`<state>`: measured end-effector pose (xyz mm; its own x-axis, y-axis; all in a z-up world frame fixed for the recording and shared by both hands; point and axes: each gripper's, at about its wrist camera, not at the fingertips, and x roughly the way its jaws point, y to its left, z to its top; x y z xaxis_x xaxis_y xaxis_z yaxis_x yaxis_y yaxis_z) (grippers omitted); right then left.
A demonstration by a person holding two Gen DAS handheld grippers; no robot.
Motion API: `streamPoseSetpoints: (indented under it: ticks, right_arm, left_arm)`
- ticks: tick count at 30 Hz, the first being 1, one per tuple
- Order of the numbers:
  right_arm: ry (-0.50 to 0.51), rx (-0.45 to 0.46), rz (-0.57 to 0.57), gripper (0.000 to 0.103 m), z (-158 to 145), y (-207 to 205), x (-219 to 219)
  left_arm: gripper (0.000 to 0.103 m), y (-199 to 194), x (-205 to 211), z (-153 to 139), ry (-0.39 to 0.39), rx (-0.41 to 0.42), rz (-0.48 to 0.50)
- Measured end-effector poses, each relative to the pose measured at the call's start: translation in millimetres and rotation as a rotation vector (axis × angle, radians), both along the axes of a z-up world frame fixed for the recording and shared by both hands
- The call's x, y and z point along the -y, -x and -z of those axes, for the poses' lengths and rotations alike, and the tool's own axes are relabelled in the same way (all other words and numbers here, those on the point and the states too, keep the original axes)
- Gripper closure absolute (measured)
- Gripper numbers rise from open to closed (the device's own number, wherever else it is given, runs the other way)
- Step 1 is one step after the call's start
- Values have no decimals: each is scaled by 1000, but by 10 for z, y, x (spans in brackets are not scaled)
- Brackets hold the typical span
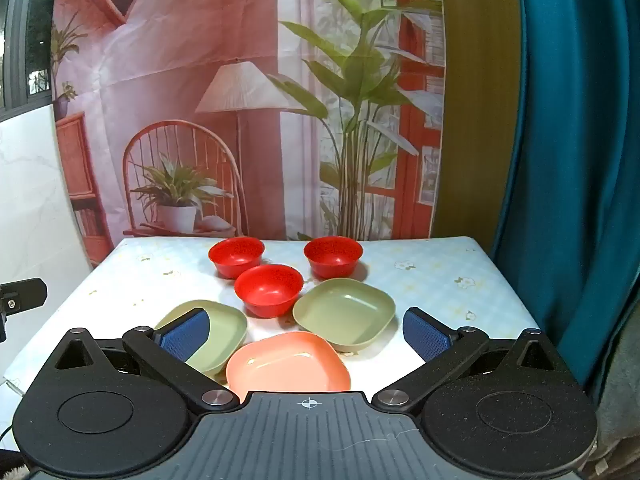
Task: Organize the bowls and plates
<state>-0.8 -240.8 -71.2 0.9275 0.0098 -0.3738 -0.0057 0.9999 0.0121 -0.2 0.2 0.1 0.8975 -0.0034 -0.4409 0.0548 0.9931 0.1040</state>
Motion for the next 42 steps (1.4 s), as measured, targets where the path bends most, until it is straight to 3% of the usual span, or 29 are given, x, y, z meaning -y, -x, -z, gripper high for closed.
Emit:
streamPoseSetpoints:
  ticks: [42]
  right_arm:
    - [-1,9,0,0,-5,10,13]
  left_arm:
    - [0,7,-2,-19,-4,0,1]
